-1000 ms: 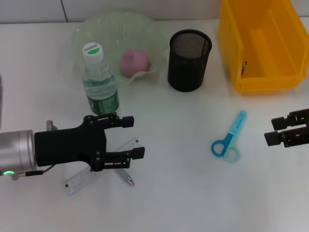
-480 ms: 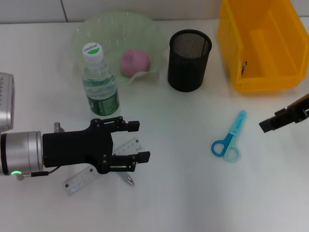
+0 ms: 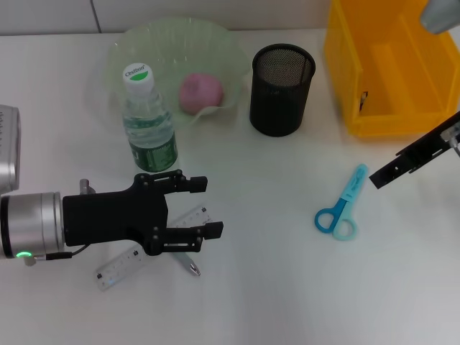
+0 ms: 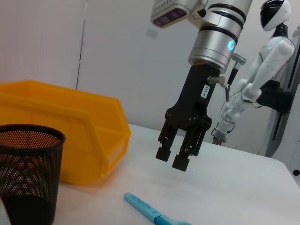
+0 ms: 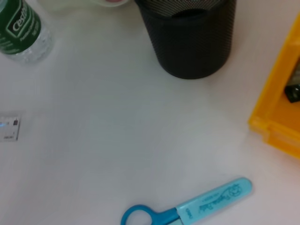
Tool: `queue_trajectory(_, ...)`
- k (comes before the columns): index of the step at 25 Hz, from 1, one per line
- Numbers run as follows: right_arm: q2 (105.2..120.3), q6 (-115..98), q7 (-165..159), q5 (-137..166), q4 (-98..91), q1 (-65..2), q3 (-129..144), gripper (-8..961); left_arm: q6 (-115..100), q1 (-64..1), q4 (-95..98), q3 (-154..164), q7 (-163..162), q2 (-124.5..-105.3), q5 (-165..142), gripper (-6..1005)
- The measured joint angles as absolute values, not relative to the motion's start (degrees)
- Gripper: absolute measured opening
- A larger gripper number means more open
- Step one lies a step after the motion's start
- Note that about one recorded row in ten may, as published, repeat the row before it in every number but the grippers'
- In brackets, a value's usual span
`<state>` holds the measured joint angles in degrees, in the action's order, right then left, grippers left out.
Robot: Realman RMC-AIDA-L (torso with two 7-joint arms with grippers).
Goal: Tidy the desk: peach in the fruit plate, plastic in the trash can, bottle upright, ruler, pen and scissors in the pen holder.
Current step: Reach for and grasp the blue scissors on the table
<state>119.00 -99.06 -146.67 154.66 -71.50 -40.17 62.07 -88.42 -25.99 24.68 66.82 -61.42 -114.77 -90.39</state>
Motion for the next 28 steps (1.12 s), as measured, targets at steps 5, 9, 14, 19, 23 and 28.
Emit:
queue_trajectory(5,118.84,-99.0,-141.63,155.79,-69.68,-41.21,63.65,653,-88.44,-25.79,25.29,66.83,-61.54,-114.79,-90.42,808)
queue_trajectory(9,118.8,-98.88,-135.06,157.78,-69.34,-41.45,63.85,652,-88.71,-25.73,25.32,66.85,-61.54,-114.79,-90.42,808)
queue_trajectory(14,118.51,-98.11,-123.11,158.15,-69.33,-41.17,63.38,652,-88.99,-25.51,25.39,66.84,-61.54,-114.91,-90.28,809)
queue_trajectory(19,118.53,-97.19,-108.81,157.74,-68.58,-41.24,62.1,653,-89.56,-25.18,25.4,65.63,-61.54,-115.43,-90.23,809)
queue_trajectory(23,118.53,-97.3,-100.04,157.69,-67.05,-42.75,62.3,653,-90.24,-25.05,25.4,65.52,-61.54,-115.57,-90.24,809)
queue_trajectory(28,118.54,-97.43,-88.91,158.25,-61.9,-46.58,62.79,652,-92.29,-25.02,25.4,64.95,-61.66,-115.59,-90.21,808)
